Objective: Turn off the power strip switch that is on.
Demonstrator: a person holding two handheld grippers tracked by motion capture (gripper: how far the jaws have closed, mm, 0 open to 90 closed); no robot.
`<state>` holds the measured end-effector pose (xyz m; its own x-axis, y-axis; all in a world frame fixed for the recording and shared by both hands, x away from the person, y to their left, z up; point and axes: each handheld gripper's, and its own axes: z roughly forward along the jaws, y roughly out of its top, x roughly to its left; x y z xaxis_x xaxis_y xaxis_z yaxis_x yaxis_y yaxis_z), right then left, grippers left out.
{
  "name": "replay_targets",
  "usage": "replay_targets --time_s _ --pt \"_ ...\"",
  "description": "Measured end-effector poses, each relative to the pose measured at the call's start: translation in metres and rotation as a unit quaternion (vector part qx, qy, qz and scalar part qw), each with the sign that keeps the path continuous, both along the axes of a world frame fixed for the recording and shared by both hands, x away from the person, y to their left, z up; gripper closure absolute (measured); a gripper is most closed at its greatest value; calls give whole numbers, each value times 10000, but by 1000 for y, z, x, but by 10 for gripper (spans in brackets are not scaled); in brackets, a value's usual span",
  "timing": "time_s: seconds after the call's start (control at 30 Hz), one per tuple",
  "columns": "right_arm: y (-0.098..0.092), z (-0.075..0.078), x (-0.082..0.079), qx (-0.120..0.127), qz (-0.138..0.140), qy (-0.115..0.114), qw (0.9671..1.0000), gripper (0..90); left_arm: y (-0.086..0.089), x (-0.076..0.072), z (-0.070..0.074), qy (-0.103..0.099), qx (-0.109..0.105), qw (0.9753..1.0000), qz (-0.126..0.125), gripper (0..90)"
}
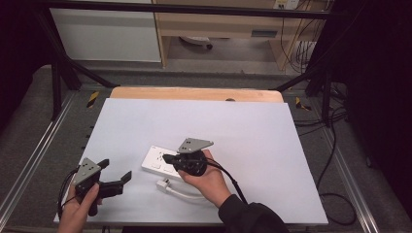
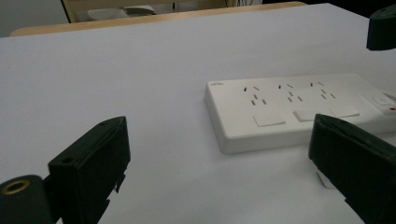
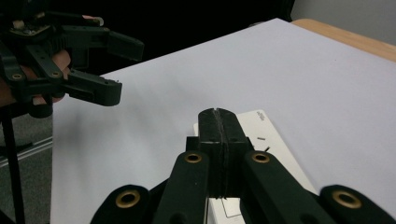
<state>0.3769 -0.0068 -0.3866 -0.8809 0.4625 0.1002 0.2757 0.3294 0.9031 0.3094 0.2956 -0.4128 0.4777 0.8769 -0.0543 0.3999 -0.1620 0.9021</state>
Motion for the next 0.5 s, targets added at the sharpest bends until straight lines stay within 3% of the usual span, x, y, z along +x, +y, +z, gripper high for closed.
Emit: replay_targets --time_s 0.5 --pt "14 -18 8 -380 -25 331 9987 900 0 0 0 -4 7 10000 -4 53"
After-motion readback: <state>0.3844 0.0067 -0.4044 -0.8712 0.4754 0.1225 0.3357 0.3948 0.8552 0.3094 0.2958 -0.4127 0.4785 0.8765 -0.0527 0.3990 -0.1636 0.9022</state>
